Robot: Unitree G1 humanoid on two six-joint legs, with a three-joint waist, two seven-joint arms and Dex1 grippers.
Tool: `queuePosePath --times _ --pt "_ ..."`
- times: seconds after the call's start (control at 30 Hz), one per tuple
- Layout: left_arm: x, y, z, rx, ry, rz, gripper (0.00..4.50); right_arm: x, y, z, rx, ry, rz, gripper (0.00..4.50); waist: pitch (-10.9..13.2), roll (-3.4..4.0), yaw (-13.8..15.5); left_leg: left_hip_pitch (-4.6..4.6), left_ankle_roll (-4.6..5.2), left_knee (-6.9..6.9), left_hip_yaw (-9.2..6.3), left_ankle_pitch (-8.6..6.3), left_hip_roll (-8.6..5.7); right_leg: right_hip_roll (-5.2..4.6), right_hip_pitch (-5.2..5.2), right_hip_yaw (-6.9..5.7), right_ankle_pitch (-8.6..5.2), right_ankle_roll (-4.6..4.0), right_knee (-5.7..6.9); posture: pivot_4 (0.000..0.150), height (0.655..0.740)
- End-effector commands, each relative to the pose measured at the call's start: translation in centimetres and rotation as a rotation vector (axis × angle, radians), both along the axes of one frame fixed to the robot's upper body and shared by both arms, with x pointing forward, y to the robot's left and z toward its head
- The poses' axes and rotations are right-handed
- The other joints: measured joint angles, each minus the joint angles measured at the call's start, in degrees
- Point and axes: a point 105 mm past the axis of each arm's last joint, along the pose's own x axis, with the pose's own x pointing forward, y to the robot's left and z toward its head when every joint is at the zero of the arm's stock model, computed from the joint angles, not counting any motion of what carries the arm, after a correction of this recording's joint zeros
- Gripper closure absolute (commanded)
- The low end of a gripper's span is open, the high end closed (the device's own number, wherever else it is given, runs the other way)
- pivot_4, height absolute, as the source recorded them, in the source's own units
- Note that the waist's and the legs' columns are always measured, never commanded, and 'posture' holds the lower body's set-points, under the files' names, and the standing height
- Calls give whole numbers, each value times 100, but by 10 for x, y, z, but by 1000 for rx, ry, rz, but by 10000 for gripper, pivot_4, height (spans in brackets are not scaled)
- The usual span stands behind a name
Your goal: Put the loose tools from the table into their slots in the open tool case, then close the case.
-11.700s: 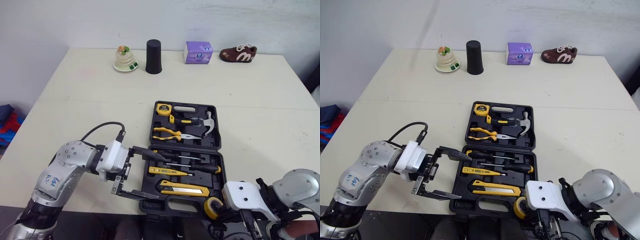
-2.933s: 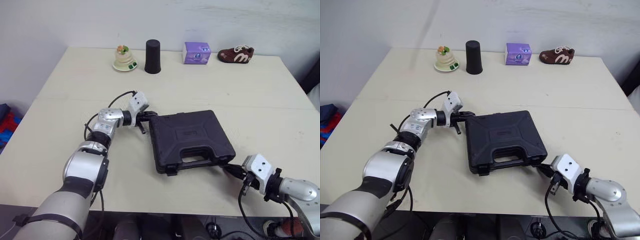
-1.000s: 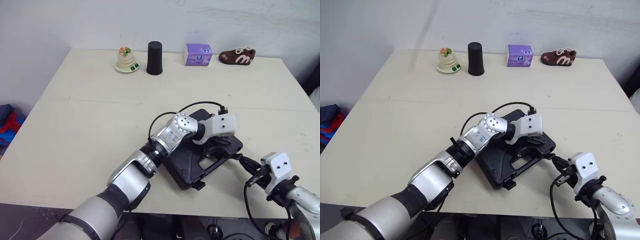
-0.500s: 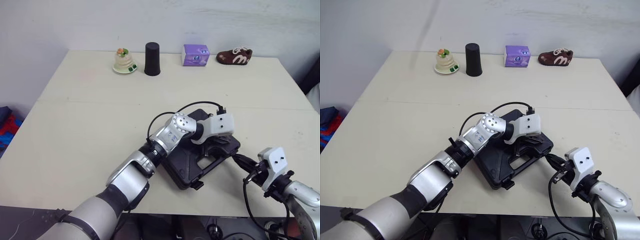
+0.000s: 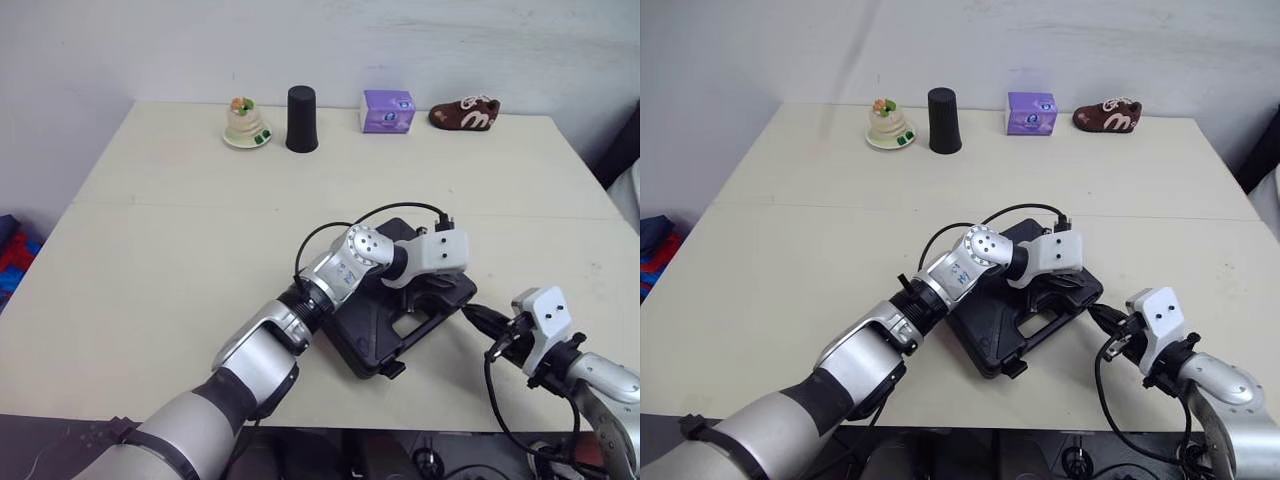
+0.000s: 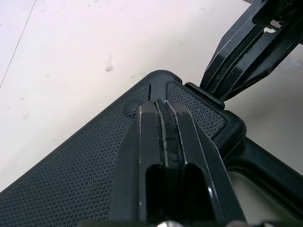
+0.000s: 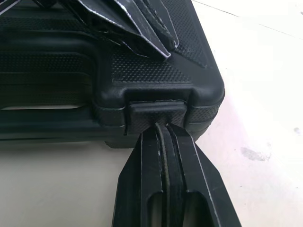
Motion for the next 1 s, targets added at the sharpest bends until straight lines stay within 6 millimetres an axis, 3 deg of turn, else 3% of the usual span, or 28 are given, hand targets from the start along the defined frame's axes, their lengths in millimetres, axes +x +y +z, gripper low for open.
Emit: queuePosePath --times 0.03,0.2,0.3,0.37,0.53,0.63,0.83,1.0 --pt "2 25 -50 158 110 66 44132 0 19 24 9 -77 93 45000 -1 -1 -4 0 0 0 0 0 1 0 0 1 1 -1 -1 1500 7400" --pt "-4 24 9 -166 112 -37 44132 -14 15 11 -26 -26 94 45000 1 19 0 0 -10 -23 -5 1 4 3 -13 4 0 -4 2 1500 7400" --pt "-27 46 47 -267 32 -229 44132 -29 21 7 -23 2 134 45000 16 60 21 -4 -27 -43 -7 11 2 17 -26 7 -2 -6 5 1500 7400" --pt "-39 62 54 -256 -10 -310 44132 -38 31 3 -18 27 185 45000 21 69 32 -7 -56 -67 -5 32 -3 27 -38 17 -5 -12 5 1500 7400" --pt "-62 98 45 -144 -53 -408 44132 -64 56 -15 -28 112 323 45000 20 72 51 -12 -81 -72 -13 46 0 37 -33 19 -11 -18 -3 1500 7400" --pt "-65 115 24 -77 -2 -348 44132 -69 74 -22 10 127 376 45000 21 71 44 -11 -74 -60 -11 43 -6 33 -29 16 -9 -12 -4 1500 7400" --pt "-72 114 2 -14 -5 -312 44132 -72 90 -25 18 134 434 45000 22 69 50 -8 -16 -56 -16 32 -10 3 -22 14 0 1 -1 1500 7400" --pt "-81 127 -37 136 43 -300 44132 -71 96 -17 19 114 457 45000 13 66 32 -5 -7 -56 -22 25 -13 -4 -13 18 -1 0 -3 1500 7400"
